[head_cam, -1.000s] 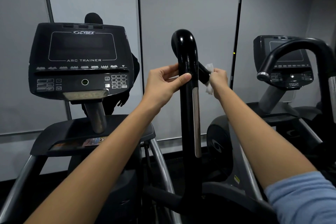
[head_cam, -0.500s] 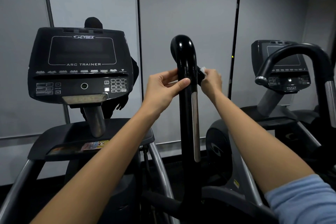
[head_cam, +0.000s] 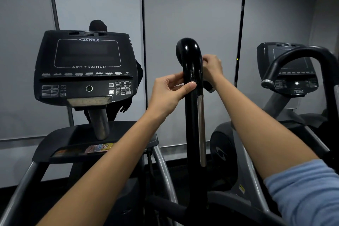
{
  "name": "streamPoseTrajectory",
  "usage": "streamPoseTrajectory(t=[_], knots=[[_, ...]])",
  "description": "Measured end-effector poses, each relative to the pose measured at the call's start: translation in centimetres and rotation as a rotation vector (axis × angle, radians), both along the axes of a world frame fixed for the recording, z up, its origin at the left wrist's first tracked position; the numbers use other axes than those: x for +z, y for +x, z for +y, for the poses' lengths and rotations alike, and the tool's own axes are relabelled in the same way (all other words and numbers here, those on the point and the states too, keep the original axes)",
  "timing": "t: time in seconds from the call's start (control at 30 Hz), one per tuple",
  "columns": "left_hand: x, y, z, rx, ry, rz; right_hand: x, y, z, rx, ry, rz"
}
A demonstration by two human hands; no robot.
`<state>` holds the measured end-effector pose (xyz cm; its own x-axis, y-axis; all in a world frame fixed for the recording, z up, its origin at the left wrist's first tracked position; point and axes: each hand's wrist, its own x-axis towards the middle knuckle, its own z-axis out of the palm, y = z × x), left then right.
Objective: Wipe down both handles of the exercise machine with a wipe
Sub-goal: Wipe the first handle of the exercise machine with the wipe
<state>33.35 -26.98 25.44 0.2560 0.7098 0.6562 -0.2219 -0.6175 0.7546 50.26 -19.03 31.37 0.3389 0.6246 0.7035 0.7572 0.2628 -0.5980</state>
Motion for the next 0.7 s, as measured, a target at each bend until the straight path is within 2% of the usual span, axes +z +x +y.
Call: streamPoseTrajectory(t=[0.1,0.27,0.4,0.47,0.7], knots=[[-0.1,0.0,0.2,0.001,0.004,0.001,1.2,-0.4,0.1,0.143,0.014,0.081],[-0.2,0.0,0.3,-0.005,0.011,0.000,3.9,-2.1,-2.0,0.524,0.063,0.214],[-0.1,0.0,0.4,-0.009,0.015,0.001,5.6,-2.3,-3.1,0.617,0.063,0.204],[-0.2,0.0,0.4,-0.014,0.015,-0.004,6.1,-1.9,-3.5,0.590,0.051,0.109],[-0.3,0.0,0.1,0.003,0.028,0.009,6.0,-2.8,-8.6,0.330,0.071,-0.440]])
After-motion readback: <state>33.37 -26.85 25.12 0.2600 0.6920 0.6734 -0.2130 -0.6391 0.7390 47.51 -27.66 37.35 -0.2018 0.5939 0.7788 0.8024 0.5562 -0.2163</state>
